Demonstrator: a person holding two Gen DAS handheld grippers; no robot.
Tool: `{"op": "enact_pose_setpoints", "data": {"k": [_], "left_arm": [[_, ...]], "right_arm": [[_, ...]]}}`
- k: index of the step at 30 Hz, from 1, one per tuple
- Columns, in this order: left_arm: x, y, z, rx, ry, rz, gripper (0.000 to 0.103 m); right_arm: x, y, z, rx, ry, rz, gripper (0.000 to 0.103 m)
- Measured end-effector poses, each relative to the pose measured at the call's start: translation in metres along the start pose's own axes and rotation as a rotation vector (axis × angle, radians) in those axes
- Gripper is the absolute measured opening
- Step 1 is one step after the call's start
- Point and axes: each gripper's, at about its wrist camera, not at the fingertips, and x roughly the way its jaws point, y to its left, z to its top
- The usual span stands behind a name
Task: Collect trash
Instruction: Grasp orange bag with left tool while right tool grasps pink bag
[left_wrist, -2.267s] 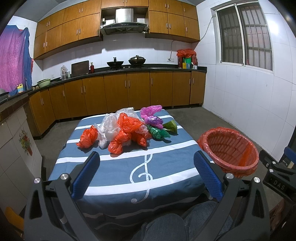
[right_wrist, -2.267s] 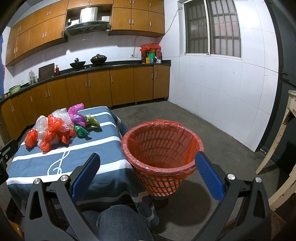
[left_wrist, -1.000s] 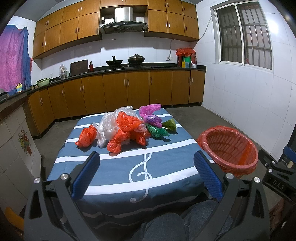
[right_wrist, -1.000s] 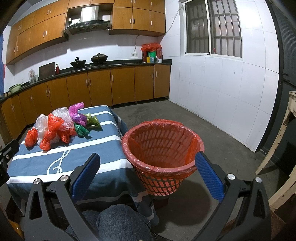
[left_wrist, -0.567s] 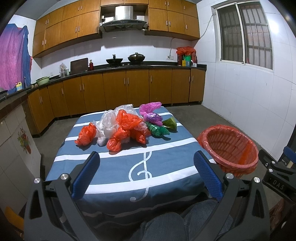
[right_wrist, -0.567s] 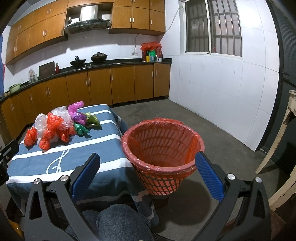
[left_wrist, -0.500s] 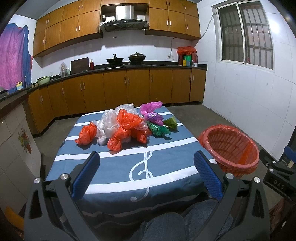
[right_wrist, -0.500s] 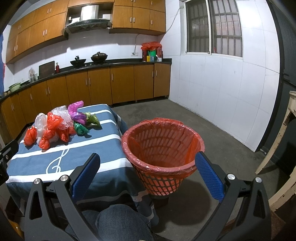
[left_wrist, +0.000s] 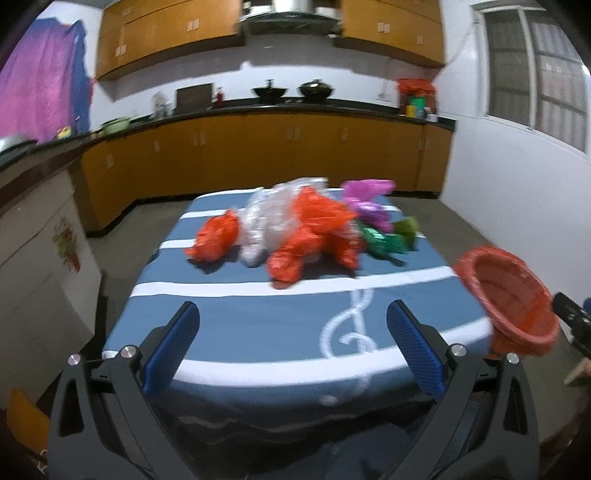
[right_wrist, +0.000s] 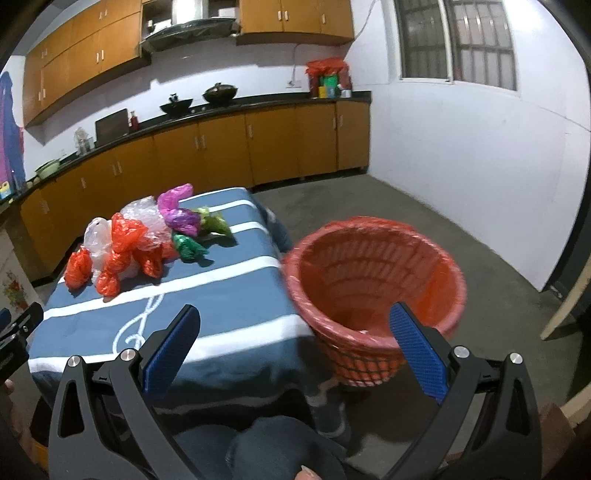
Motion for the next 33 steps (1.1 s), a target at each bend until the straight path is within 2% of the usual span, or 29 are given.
{"op": "enact_pose_setpoints", "data": {"k": [5,10,12,14,15,16,23,33], "left_arm": [[0.036,0.043,0.019,-0.067,0.015,0.083,0.099],[0.079,0.088,0.048,-0.116,0.01,0.153,0.098],[0.097,0.101,0.055,-0.124,0.018,0.157,0.093],[0.115,0.111,0.06,-0.124,0.037,0.165,0.082],[0.128,0.117,0.064,-0.122,0.053,0.158,0.075],[0.136,0.121,0.064,-0.123,0.067,0.151,0.073],[0.188,0.128,0.063,-0.095,0.131,0.139,0.073],[0.23,0.126,0.062,-0.047,0.176,0.107,0.073]], "right_arm": [[0.028,0.025,0.024,-0.025,-0.006,0.048,0.101],[0.067,0.054,0.053,-0.04,0.007,0.136,0.101],[0.084,0.067,0.065,-0.058,0.012,0.162,0.092],[0.103,0.081,0.075,-0.074,0.021,0.191,0.084],[0.113,0.087,0.081,-0.077,0.027,0.211,0.082],[0.122,0.093,0.085,-0.079,0.032,0.23,0.081],[0.187,0.138,0.101,-0.174,0.076,0.311,0.08],[0.249,0.162,0.1,-0.276,0.161,0.297,0.079]]}}
